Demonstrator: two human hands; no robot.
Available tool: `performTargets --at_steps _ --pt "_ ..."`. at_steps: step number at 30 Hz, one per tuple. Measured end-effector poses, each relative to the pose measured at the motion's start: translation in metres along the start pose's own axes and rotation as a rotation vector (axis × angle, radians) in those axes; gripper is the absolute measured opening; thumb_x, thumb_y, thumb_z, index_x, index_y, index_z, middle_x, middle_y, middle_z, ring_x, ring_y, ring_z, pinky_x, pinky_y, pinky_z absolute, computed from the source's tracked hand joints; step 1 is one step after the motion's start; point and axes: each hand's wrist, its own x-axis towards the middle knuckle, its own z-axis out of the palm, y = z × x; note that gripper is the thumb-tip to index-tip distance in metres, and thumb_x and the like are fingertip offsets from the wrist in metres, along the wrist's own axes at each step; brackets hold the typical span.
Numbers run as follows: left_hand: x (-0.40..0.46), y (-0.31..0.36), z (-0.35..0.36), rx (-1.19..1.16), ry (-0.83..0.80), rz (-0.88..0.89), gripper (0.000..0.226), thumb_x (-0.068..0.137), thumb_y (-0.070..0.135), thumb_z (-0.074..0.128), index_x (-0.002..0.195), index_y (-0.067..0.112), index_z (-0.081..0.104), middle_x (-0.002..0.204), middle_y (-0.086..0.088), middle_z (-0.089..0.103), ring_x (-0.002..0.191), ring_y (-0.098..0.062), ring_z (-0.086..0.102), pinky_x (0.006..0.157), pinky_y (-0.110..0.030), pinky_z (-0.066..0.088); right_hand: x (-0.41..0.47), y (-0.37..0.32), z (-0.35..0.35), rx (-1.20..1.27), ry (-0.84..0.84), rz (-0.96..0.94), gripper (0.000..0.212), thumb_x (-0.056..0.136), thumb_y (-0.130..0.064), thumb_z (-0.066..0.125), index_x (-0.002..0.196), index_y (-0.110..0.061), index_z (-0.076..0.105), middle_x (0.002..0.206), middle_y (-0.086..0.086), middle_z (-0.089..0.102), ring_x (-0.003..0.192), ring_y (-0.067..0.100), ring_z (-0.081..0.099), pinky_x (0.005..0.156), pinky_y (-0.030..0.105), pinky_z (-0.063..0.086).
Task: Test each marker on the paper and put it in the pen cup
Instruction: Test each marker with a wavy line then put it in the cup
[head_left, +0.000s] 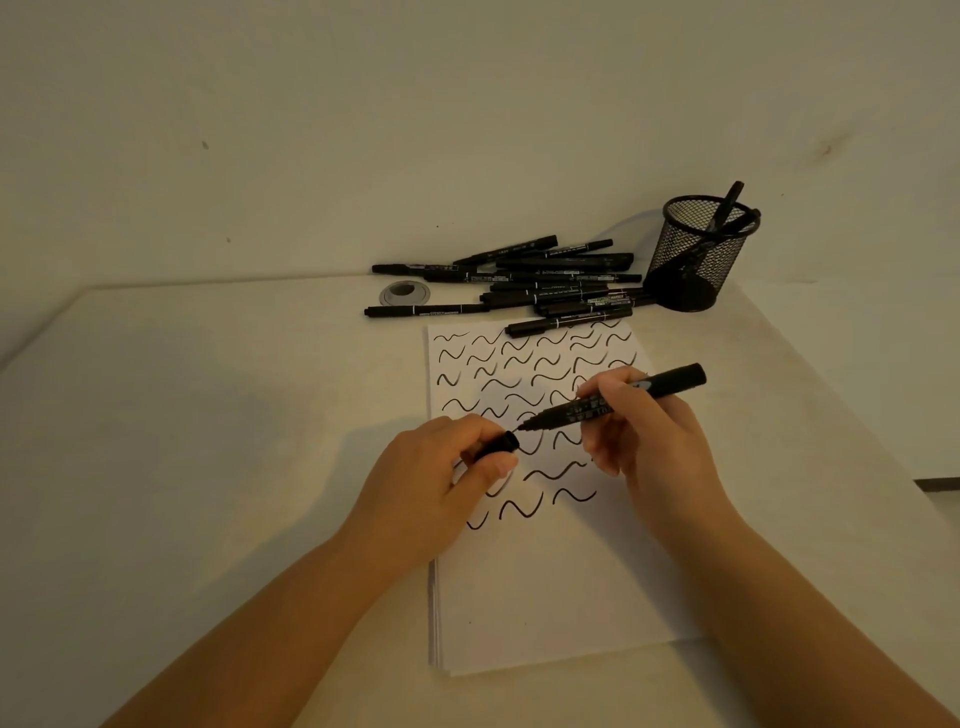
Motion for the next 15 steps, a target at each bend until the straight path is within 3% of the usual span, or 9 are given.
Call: performTargets --at_steps 3,8,15 --pt "-0.001 0.003 -0.001 -0.002 -0.003 0.002 0.005 0.087 0.035 0.055 0.090 0.035 0.059 0.078 0.010 0.062 0.063 0.010 0.048 0.056 -0.007 0.035 -0.001 0.001 0.002 -0.027 -0.049 -0.009 0.035 0.091 -0.017 0.049 0.062 -0.026 0.067 0.048 0.001 0.056 0.044 0.012 0.045 0.041 0.019 0.035" --pt "-0.003 0.007 -0.003 0.017 -0.018 0.021 0.009 0.088 0.034 0.054 0.092 0.031 0.061 0.070 0.017 0.056 0.066 0.007 0.048 0.057 -0.006 0.033 -0.006 0.003 0.003 -0.063 -0.133 -0.009 0.023 0.086 -0.019 0.052 0.067 -0.021 0.065 0.051 0.002 0.057 0.045 0.012 0.049 0.042 0.019 0.037" --pt "-0.007 0.014 -0.002 0.078 0.003 0.147 0.037 0.086 0.048 0.038 0.092 0.021 0.063 0.071 0.016 0.051 0.067 -0.002 0.046 0.059 -0.013 0.034 -0.008 0.004 0.004 -0.066 -0.215 0.022 0.027 0.079 -0.028 0.048 0.055 -0.021 0.059 0.044 0.004 0.054 0.041 0.017 0.045 0.043 0.025 0.036"
